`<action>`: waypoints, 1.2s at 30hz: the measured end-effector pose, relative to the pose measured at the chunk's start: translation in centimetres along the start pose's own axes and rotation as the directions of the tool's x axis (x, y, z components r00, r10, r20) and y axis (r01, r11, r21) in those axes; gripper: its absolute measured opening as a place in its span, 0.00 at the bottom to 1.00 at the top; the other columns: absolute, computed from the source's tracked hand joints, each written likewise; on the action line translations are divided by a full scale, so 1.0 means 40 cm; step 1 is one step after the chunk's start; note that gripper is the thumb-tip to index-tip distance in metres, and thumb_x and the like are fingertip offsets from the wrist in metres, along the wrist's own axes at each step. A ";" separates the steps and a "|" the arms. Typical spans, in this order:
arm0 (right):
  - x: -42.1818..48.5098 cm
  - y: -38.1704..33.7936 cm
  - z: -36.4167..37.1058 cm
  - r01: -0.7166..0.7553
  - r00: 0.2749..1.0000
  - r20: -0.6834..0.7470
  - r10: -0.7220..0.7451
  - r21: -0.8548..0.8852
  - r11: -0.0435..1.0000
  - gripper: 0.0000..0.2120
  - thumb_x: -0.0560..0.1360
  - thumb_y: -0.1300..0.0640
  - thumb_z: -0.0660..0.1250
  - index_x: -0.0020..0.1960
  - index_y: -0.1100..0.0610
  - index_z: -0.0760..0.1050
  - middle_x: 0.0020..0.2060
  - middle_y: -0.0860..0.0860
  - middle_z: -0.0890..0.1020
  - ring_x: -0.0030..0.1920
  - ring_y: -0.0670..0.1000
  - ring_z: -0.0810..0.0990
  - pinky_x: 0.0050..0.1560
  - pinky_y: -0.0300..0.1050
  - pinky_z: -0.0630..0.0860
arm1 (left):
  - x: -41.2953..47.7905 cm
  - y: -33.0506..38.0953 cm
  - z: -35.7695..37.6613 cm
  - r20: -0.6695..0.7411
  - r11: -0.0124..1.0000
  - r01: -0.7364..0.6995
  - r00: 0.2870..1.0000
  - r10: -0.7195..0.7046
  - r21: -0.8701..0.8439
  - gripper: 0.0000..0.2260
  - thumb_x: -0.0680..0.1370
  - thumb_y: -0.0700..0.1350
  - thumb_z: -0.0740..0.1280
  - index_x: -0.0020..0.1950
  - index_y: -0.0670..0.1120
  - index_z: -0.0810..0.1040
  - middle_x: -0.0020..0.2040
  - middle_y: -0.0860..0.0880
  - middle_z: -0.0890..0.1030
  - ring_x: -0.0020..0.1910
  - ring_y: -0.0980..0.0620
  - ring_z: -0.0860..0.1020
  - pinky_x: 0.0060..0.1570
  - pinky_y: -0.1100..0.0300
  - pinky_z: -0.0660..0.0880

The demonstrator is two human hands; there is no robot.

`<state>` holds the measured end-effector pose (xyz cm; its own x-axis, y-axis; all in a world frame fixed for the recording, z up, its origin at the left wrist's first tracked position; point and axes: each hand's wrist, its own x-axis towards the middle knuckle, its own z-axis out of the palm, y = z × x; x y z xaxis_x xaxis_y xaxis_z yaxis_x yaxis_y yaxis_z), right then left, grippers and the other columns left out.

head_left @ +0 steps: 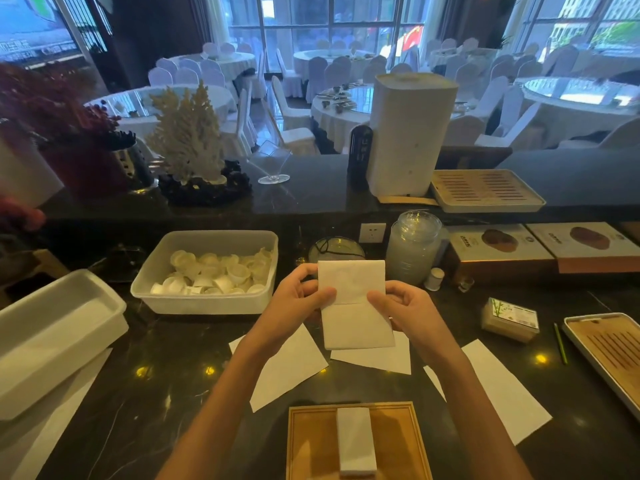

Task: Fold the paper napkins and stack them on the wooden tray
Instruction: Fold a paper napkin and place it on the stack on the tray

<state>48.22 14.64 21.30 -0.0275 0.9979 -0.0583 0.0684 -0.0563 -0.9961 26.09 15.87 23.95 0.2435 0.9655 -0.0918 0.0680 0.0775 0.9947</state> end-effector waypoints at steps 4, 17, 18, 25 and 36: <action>-0.002 0.000 -0.002 -0.020 1.000 -0.013 0.020 -0.016 1.000 0.02 0.76 0.47 0.71 0.48 0.40 0.81 0.44 0.38 0.86 0.47 0.41 0.86 0.35 0.32 0.80 | -0.002 -0.010 -0.003 -0.007 1.000 0.012 1.000 -0.012 0.001 0.15 0.77 0.43 0.73 0.61 0.55 0.74 0.59 0.52 0.83 0.56 0.50 0.85 0.50 0.53 0.85; -0.008 -0.005 0.008 0.006 1.000 0.005 -0.006 0.003 1.000 0.09 0.75 0.53 0.73 0.55 0.46 0.79 0.46 0.37 0.87 0.49 0.43 0.87 0.39 0.36 0.82 | -0.013 -0.025 -0.020 0.019 0.997 0.076 0.997 -0.077 0.031 0.15 0.77 0.43 0.74 0.61 0.53 0.76 0.56 0.51 0.85 0.55 0.51 0.85 0.49 0.55 0.85; -0.008 -0.005 0.007 0.000 1.000 0.010 0.000 0.016 1.000 0.10 0.75 0.53 0.73 0.56 0.47 0.79 0.46 0.38 0.87 0.49 0.43 0.87 0.39 0.36 0.82 | -0.014 -0.027 -0.020 0.014 0.996 0.074 0.997 -0.075 0.042 0.14 0.77 0.43 0.74 0.60 0.52 0.77 0.56 0.50 0.85 0.54 0.51 0.85 0.49 0.55 0.85; -0.012 -0.009 0.010 -0.001 1.000 0.023 0.000 0.028 1.000 0.11 0.76 0.54 0.73 0.57 0.45 0.78 0.48 0.36 0.86 0.51 0.40 0.85 0.39 0.34 0.81 | -0.012 -0.031 -0.024 0.013 0.998 0.060 0.998 -0.060 0.002 0.11 0.78 0.44 0.72 0.60 0.51 0.78 0.56 0.51 0.85 0.55 0.51 0.85 0.50 0.53 0.85; -0.013 -0.014 0.010 -0.014 1.000 0.027 0.012 0.078 0.997 0.13 0.78 0.58 0.71 0.57 0.42 0.78 0.48 0.36 0.86 0.51 0.39 0.84 0.38 0.32 0.80 | -0.007 -0.035 -0.015 -0.029 0.999 0.036 0.999 -0.037 -0.035 0.06 0.79 0.45 0.70 0.55 0.53 0.82 0.50 0.57 0.87 0.52 0.53 0.86 0.43 0.60 0.84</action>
<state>47.79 14.13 21.86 -0.0534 0.9960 -0.0717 -0.0096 -0.0723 -0.9973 25.36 15.66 22.63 0.2130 0.9687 -0.1274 0.0429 0.1210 0.9917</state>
